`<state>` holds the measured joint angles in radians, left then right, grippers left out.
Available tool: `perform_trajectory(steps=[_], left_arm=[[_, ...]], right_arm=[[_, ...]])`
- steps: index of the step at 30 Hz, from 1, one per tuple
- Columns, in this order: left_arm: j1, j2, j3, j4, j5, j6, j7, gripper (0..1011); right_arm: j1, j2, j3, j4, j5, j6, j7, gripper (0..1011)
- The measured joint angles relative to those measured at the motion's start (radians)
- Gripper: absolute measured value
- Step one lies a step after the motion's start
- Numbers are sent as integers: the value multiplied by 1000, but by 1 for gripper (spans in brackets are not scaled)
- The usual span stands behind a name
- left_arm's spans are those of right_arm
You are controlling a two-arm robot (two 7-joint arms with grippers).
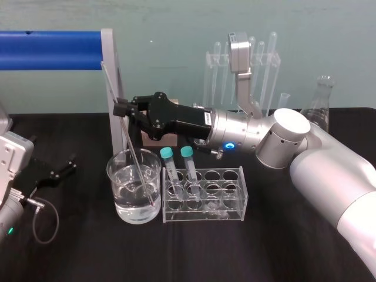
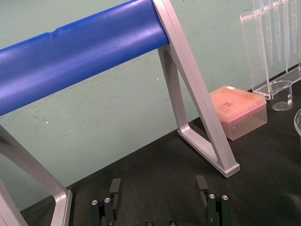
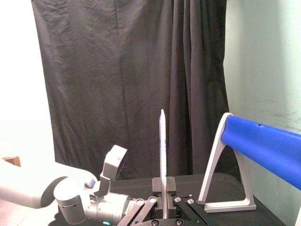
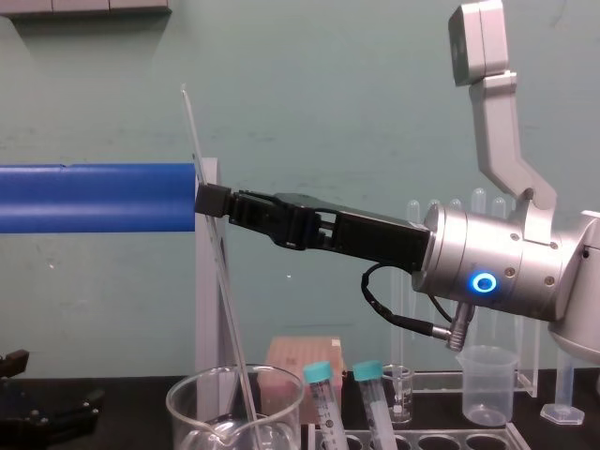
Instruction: Hold the thermometer with one hand and immerse one end into the beaker, then reinsert it into the test tube rack.
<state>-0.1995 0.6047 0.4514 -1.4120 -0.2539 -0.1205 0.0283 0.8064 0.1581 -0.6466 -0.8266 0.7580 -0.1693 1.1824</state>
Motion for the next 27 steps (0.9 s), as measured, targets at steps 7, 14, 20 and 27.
perform_trajectory(steps=[7, 14, 20, 27], left_arm=[[0, 0, 0, 0, 0, 0, 0, 1008], [0, 0, 0, 0, 0, 0, 0, 1008], [0, 0, 0, 0, 0, 0, 0, 1008], [0, 0, 0, 0, 0, 0, 0, 1008]], right_arm=[[-3, 4, -1, -8, 0, 0, -10, 54], [-8, 6, -1, -14, 1, -1, -16, 54], [-9, 7, -1, -16, 2, -1, -17, 54], [-11, 6, -2, -14, 3, -2, -18, 54]])
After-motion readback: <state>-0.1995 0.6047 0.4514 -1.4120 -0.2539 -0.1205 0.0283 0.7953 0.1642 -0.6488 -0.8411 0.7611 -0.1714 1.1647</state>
